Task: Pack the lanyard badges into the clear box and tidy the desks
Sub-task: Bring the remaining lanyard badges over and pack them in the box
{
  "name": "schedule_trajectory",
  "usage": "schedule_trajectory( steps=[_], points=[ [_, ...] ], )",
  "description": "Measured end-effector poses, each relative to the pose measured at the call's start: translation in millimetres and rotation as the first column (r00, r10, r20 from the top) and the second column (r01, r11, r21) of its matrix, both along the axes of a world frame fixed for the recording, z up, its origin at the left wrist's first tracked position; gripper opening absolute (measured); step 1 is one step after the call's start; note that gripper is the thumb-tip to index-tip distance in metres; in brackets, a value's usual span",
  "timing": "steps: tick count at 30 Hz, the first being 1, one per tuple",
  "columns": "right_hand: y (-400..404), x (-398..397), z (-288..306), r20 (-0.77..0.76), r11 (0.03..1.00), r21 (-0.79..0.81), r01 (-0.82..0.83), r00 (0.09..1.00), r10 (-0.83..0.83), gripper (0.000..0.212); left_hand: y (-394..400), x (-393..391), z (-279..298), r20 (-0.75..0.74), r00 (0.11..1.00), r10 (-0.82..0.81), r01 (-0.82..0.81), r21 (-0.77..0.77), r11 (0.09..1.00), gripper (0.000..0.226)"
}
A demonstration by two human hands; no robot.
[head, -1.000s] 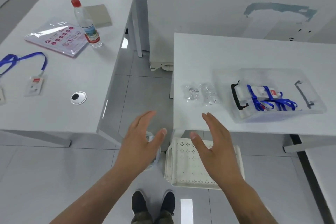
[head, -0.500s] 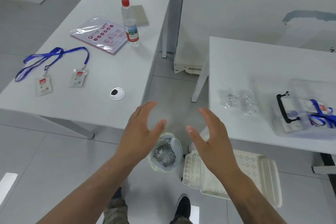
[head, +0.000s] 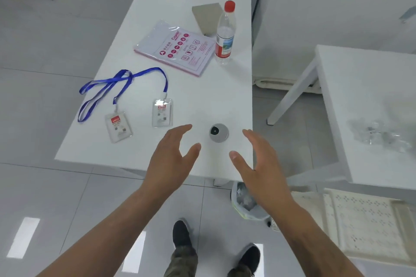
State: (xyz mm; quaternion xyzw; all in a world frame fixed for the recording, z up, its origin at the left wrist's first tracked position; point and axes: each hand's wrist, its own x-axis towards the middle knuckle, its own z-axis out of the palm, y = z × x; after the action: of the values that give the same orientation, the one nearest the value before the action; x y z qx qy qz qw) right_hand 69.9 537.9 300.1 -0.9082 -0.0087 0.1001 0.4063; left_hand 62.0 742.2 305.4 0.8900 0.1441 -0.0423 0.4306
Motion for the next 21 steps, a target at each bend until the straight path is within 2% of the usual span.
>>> schedule_trajectory(
  steps=[7,12,21],
  points=[
    [55,25,-16,-0.018,1.000,-0.023,0.009,1.000,-0.009,0.053,52,33,-38,-0.021,0.996,-0.083,0.085,0.138,0.987,0.047],
    [71,38,-36,-0.066,0.999,-0.039,-0.007,0.998,0.004,0.049,79,77,-81,-0.127,0.984,-0.124,0.156,0.281,0.947,0.049],
    [114,97,-91,-0.214,0.997,0.023,-0.069,0.974,0.072,0.047,95,147,-138,-0.128,0.989,0.074,-0.003,0.482,0.876,0.069]
  ],
)
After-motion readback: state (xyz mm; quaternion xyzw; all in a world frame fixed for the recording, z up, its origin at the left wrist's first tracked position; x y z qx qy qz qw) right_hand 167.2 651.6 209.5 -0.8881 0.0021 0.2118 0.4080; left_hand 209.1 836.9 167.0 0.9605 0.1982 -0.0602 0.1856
